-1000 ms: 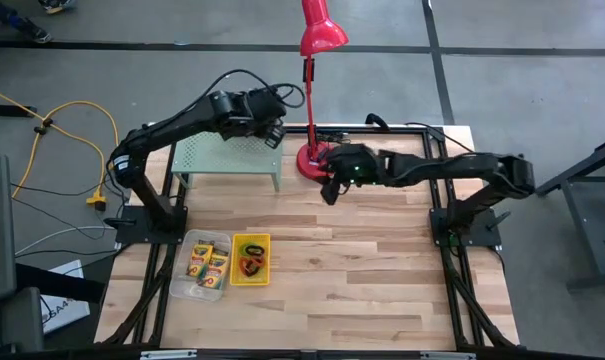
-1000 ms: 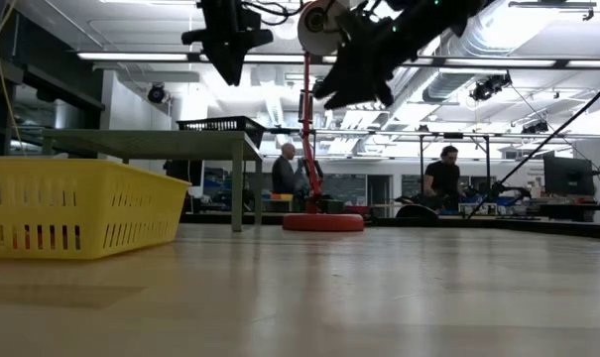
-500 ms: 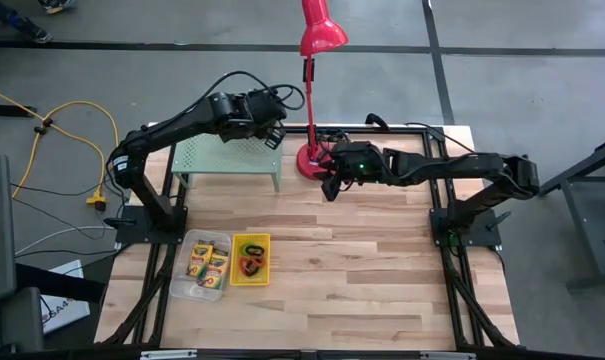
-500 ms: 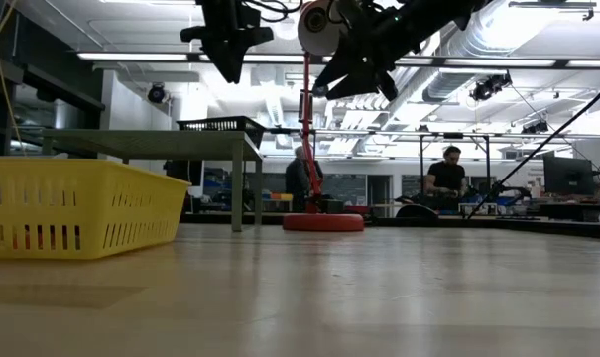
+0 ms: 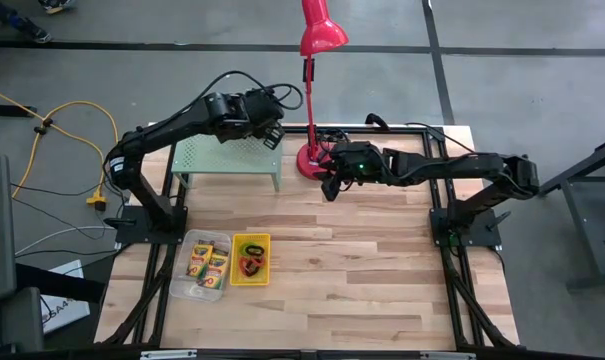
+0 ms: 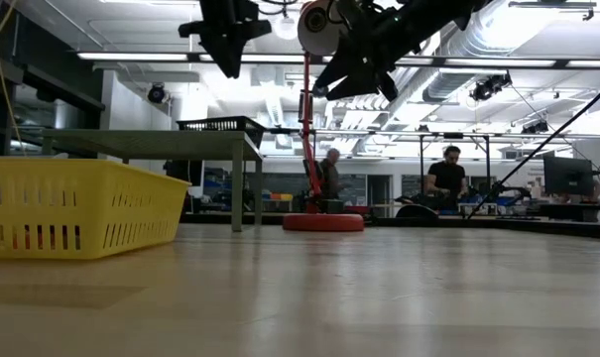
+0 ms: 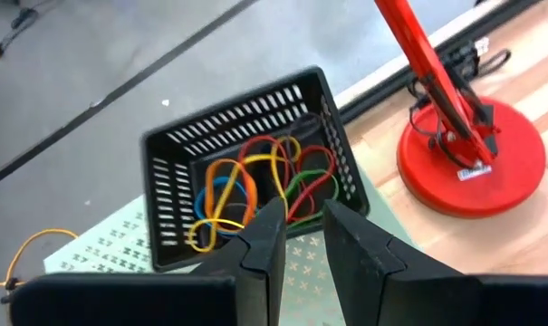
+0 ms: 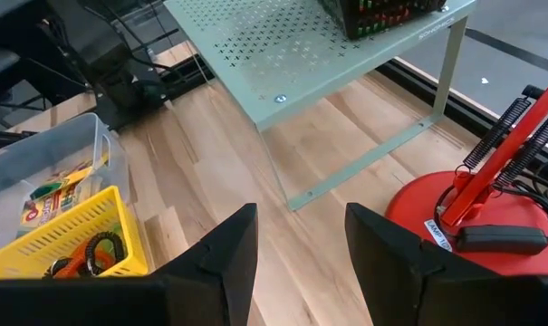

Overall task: Pick & Place Office Desk Supplies
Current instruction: Put the yellow bin with spring keychains on the shelf

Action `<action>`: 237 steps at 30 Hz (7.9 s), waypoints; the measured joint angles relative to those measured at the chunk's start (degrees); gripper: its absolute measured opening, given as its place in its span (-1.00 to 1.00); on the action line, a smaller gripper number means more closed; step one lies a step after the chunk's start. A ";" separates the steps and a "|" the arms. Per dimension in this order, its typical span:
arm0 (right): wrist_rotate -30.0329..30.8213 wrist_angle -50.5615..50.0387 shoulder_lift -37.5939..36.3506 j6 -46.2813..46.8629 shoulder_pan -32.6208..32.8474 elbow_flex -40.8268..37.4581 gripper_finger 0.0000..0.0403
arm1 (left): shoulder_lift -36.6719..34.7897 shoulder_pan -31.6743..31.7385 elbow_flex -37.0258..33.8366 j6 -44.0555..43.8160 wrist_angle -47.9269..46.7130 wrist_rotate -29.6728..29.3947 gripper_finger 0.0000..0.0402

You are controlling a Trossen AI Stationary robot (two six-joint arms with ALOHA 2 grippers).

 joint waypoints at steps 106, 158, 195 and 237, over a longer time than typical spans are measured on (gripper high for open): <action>-16.48 3.37 0.01 -4.55 4.81 -0.04 -0.23 | 13.93 -60.04 -21.93 -23.28 9.49 20.31 -0.64; -13.50 -11.20 -19.45 -13.74 4.81 0.03 -0.23 | 13.69 -39.87 4.15 -30.19 -10.02 18.82 -1.00; -13.69 -21.62 -28.06 -16.53 4.81 -0.04 -0.23 | 16.27 -6.34 13.35 -27.69 -17.01 22.98 -1.00; -15.24 -23.18 -28.02 -16.50 4.81 -0.04 -0.23 | 15.80 -3.41 13.33 -26.69 -16.04 21.81 -0.60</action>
